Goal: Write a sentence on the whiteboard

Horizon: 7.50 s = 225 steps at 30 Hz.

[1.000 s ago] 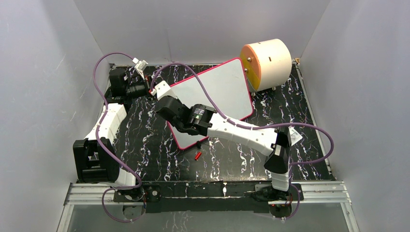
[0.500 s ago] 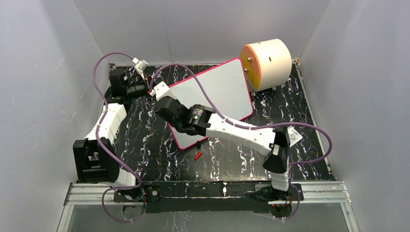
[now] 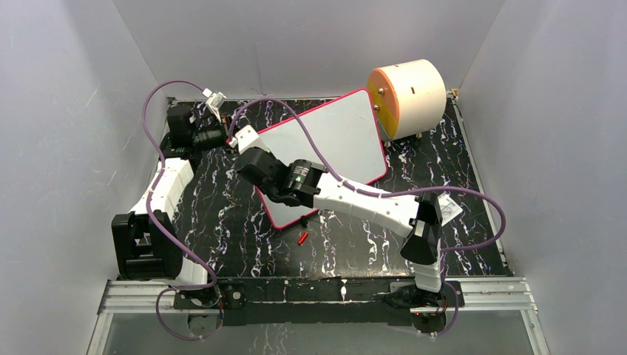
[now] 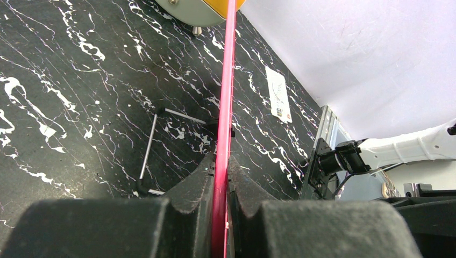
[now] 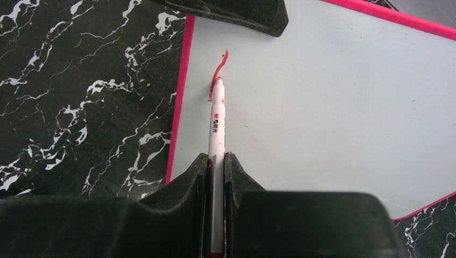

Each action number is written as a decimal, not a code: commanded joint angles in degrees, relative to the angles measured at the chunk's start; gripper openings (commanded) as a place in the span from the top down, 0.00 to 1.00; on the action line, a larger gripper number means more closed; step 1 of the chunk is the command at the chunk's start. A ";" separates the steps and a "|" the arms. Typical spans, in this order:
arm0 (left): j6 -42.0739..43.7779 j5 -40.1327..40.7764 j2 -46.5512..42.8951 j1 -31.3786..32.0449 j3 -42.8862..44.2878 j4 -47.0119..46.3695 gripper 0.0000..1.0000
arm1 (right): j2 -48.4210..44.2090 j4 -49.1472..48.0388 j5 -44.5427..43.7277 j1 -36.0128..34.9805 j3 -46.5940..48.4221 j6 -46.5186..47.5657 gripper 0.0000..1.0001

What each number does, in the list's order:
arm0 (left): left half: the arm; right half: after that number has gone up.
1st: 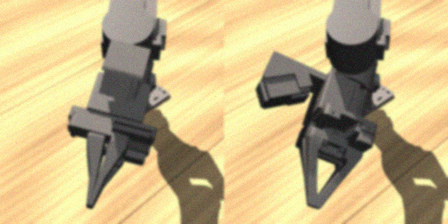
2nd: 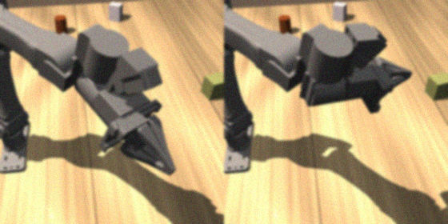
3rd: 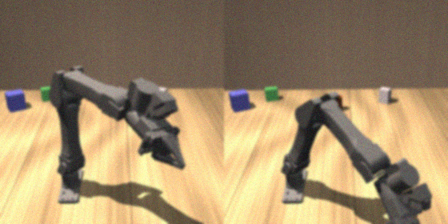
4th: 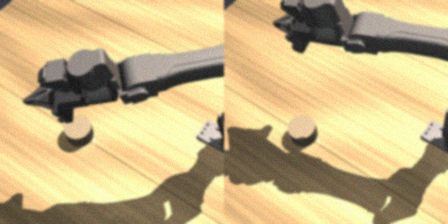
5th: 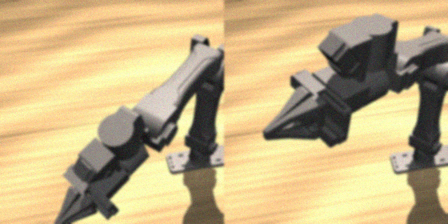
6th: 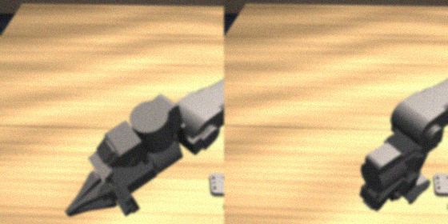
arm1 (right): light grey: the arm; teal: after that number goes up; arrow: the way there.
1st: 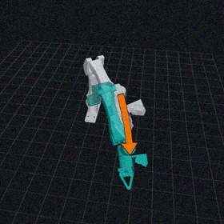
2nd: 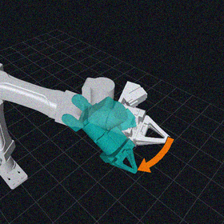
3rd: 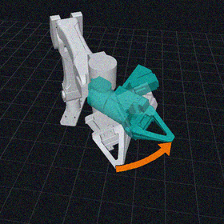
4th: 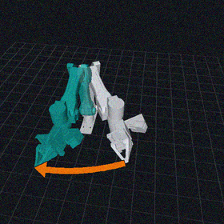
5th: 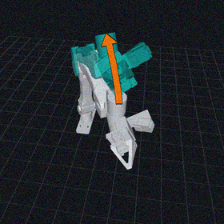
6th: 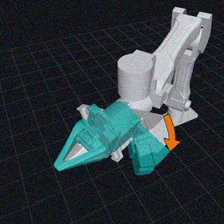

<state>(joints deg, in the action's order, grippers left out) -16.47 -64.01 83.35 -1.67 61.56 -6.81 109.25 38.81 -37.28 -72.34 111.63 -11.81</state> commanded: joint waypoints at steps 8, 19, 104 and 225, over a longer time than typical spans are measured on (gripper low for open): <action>0.65 1.13 -1.28 0.88 0.05 4.00 1.00 | 0.52 -2.13 0.35 0.46 1.65 0.25 1.00; 0.74 1.08 -1.35 0.88 -0.02 4.00 1.00 | 0.77 -1.80 -0.32 0.52 1.92 0.21 1.00; 0.91 1.08 -1.25 0.86 0.11 4.34 1.00 | -2.25 -5.06 -2.30 2.75 0.87 2.37 1.00; 1.53 1.77 -1.51 0.88 0.15 4.82 1.00 | -9.81 -4.61 4.85 5.10 -9.08 -1.37 1.00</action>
<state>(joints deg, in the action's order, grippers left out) -15.84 -63.81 83.13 -1.65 61.58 -6.15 99.85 37.17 -32.14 -67.51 102.15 -13.32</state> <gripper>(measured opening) 0.082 0.221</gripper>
